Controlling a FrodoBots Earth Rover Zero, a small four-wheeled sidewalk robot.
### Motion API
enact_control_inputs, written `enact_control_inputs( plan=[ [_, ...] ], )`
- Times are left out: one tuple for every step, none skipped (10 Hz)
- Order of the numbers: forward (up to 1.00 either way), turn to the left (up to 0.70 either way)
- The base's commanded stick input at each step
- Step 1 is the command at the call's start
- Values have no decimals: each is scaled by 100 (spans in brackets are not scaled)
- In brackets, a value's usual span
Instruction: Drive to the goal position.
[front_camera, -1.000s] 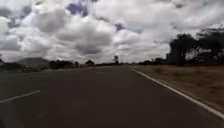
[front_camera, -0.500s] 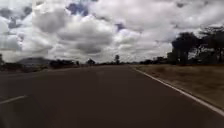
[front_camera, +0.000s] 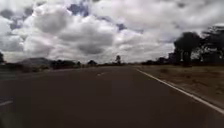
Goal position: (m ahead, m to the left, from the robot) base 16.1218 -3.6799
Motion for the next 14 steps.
enact_control_inputs(
  plan=[
    [85, -34],
    [85, -34],
    [85, -34],
    [85, -34],
    [85, -34],
    [85, -33],
    [85, -32],
    [85, -31],
    [85, -30],
    [85, -29],
    [85, -19],
    [85, 0],
    [85, 0],
    [85, 0]
  ],
)
